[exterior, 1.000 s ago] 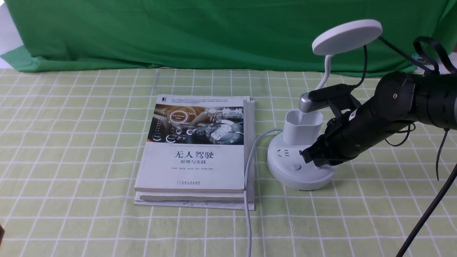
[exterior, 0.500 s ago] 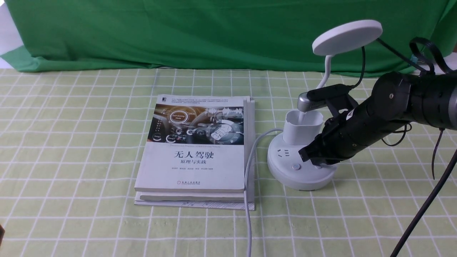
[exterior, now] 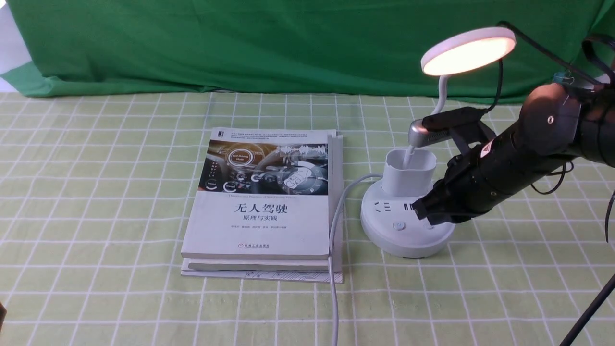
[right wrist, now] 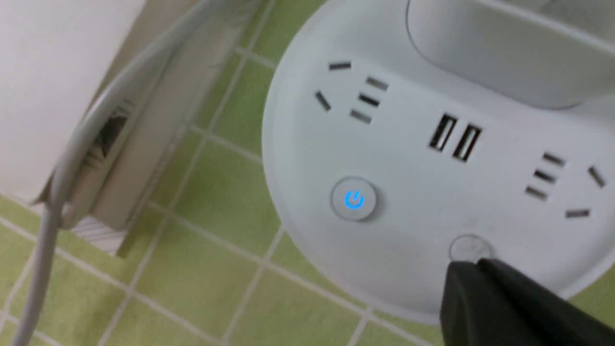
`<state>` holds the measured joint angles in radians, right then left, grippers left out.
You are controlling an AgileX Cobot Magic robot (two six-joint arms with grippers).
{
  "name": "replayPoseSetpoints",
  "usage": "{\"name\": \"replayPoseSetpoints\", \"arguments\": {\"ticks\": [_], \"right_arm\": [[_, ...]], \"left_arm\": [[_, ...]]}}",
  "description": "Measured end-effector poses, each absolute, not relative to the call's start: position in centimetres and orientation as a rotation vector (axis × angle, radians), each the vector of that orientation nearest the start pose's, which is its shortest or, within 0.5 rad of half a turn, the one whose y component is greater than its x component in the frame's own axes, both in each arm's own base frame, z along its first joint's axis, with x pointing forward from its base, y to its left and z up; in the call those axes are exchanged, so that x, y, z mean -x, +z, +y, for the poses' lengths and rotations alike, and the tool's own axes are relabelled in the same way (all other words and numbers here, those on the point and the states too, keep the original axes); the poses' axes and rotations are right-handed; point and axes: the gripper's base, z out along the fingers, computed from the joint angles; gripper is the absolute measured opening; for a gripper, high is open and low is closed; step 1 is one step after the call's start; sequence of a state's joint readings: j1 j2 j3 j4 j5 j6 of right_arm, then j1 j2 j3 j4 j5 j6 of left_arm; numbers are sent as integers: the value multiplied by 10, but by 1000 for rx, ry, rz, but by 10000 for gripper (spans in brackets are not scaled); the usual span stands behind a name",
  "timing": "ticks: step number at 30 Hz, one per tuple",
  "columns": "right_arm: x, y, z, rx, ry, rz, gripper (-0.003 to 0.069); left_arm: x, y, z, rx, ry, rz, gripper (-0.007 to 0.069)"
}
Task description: Turn on the table lamp on the green coffee tablecloth with your hand.
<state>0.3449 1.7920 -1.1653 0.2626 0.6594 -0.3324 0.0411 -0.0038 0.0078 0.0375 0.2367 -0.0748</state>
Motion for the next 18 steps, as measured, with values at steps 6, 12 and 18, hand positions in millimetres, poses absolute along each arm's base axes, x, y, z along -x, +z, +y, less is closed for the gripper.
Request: {"name": "replayPoseSetpoints", "arguments": {"ticks": [6,12,18], "right_arm": [[-311,203,129,670,282,2683,35],[-267,233,127,664,312,2610,35],[-210,251,115,630,360,2551,35]], "left_arm": [[-55,189,3,75,10,1723,3],[-55,189,3,75,10,1723,3],[-55,189,3,75,10,1723,3]]}}
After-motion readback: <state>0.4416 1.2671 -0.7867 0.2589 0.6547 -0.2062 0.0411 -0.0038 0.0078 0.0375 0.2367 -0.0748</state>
